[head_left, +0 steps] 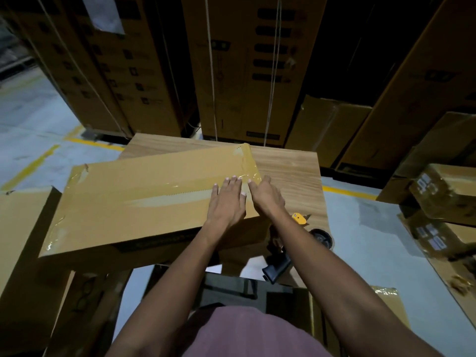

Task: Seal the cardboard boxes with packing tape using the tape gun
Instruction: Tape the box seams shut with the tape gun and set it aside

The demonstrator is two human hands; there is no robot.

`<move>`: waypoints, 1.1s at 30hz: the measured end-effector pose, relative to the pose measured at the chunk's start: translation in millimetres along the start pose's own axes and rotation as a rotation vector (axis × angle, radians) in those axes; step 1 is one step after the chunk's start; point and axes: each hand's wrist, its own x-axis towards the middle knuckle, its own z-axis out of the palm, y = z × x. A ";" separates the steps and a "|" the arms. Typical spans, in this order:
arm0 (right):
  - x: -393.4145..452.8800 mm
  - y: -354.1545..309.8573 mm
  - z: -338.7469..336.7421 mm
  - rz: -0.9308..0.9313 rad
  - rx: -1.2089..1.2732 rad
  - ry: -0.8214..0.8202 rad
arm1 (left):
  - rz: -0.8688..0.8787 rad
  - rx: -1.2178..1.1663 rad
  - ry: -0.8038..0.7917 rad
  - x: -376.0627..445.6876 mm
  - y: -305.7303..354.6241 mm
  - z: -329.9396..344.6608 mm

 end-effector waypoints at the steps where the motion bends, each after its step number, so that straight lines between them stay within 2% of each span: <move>1: -6.0 4.3 2.2 0.000 -0.009 0.001 | 0.003 0.000 0.000 -0.4 -0.1 0.0; 9: -7.7 -4.7 -1.5 0.075 -0.058 -0.061 | 0.071 0.019 -0.057 4.4 -8.8 -10.9; 13: 4.1 -28.0 -1.5 0.024 -0.251 -0.102 | 0.164 -0.055 -0.047 3.9 -27.1 -16.0; 17: 15.9 -51.6 10.7 0.071 -0.375 -0.019 | 0.181 -0.109 -0.002 0.1 -57.5 -21.7; 21: 22.2 -72.3 29.7 0.134 -0.497 0.090 | 0.119 -0.123 -0.038 -4.6 -97.2 -41.9; 23: 14.9 -88.0 44.4 0.154 -0.513 0.091 | 0.088 -0.140 -0.060 -8.8 -121.1 -53.6; 26: -17.1 -119.0 80.1 0.107 -0.524 0.049 | 0.060 -0.140 -0.046 -19.2 -157.0 -64.9; 29: -61.4 -151.0 118.5 -0.024 -0.527 -0.052 | 0.090 -0.184 -0.018 -23.2 -193.1 -68.7; 33: -101.4 -169.1 146.4 -0.180 -0.497 -0.108 | 0.215 -0.546 -0.027 -30.8 -234.8 -87.8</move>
